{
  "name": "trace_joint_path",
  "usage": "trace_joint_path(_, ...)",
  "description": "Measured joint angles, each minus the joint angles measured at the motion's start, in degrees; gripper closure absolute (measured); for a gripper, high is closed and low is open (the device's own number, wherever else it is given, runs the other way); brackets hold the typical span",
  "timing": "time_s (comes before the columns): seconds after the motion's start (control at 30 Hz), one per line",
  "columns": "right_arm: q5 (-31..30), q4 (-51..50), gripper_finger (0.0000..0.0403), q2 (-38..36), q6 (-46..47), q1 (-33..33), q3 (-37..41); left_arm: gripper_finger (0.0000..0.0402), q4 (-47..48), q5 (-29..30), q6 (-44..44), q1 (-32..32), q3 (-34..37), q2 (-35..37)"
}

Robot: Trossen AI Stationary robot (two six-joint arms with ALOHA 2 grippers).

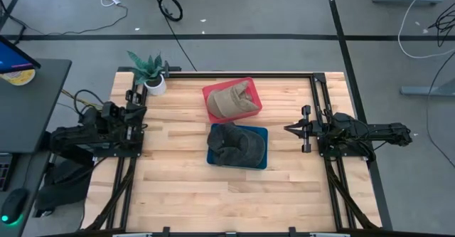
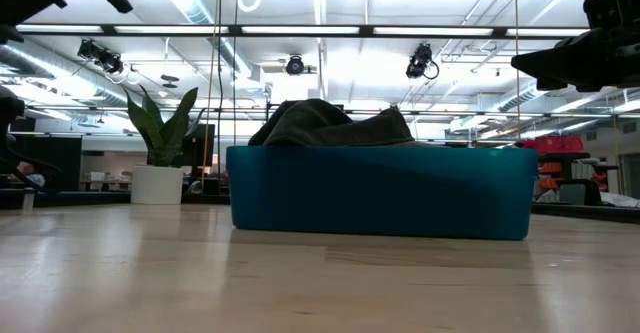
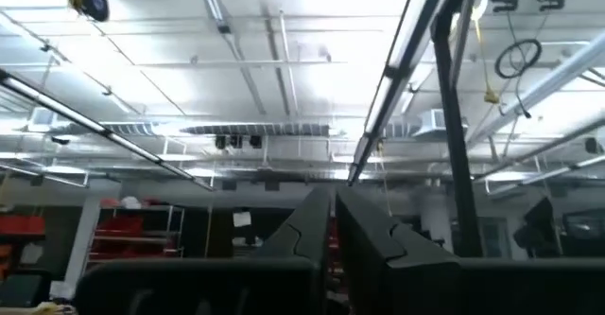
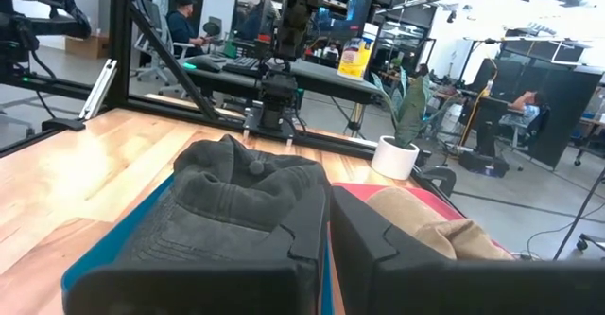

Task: Pick & Place hat
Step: Return to Home Position

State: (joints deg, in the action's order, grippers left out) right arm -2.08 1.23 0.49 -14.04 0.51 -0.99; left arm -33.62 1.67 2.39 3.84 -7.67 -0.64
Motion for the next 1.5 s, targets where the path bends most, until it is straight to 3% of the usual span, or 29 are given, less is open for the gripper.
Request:
trace_joint_path(0.3,-0.02,0.00,0.0379,0.02,0.00,0.00,0.00,0.0376,-11.92,1.10,-0.54,0.00,7.14,0.34)
trace_joint_path(0.7,-0.03,0.00,0.0379,0.02,0.00,0.00,0.00,0.0376,-10.52,-6.88,-4.39,0.00,7.20,0.30)
trace_joint_path(0.93,-0.03,0.00,0.0379,0.02,0.00,0.00,0.00,0.0376,-1.99,-2.72,-6.54,0.00,7.20,0.30)
trace_joint_path(1.23,-0.03,0.00,0.0379,0.02,0.00,0.00,0.00,0.0376,11.31,-1.83,-10.92,0.00,7.22,0.28)
trace_joint_path(1.5,-0.03,0.00,0.0379,0.02,0.00,0.00,0.00,0.0376,20.57,7.20,-13.52,0.00,7.22,0.30)
